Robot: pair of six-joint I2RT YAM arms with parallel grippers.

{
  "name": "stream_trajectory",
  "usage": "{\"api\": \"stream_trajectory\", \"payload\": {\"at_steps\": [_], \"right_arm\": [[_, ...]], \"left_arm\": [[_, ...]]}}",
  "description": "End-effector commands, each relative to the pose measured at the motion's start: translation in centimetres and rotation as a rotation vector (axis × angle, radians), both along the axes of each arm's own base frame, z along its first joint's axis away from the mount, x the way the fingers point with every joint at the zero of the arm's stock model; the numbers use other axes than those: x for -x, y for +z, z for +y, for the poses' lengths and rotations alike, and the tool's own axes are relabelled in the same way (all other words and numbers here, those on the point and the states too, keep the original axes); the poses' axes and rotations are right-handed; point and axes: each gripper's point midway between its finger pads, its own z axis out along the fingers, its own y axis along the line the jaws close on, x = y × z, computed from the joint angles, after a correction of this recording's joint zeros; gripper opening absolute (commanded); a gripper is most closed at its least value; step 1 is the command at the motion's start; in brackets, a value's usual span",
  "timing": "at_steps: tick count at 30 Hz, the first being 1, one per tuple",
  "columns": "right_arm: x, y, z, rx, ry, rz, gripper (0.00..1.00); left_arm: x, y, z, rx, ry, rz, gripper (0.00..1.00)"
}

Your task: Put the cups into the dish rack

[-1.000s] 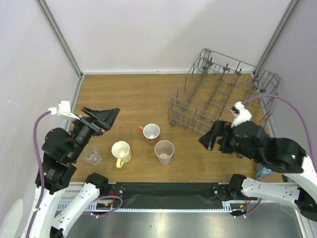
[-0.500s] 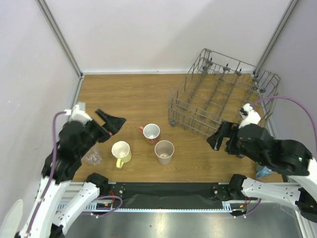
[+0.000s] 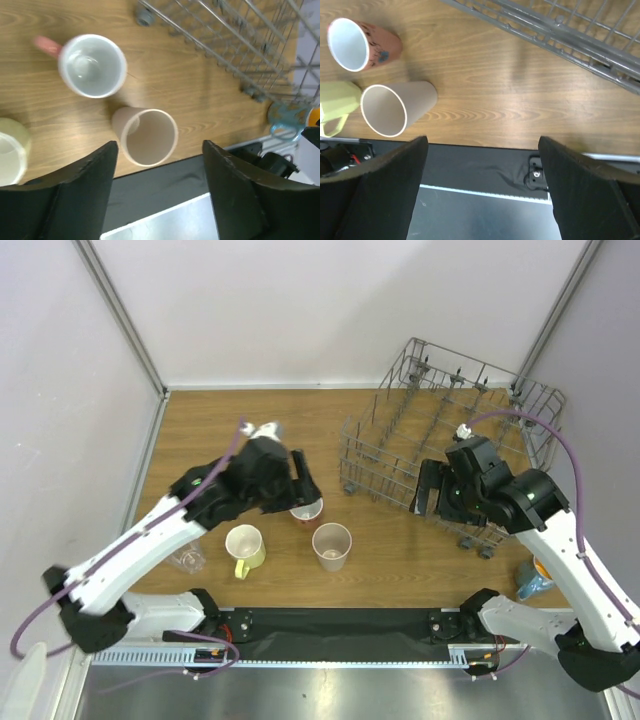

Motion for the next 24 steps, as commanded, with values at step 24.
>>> {"api": "stream_trajectory", "payload": {"at_steps": [24], "right_arm": [[3.9,2.6,-1.1,-0.099,0.082,-0.046,1.00]], "left_arm": [[1.9,-8.1,-9.2,-0.412,-0.113,0.326,0.63]]}}
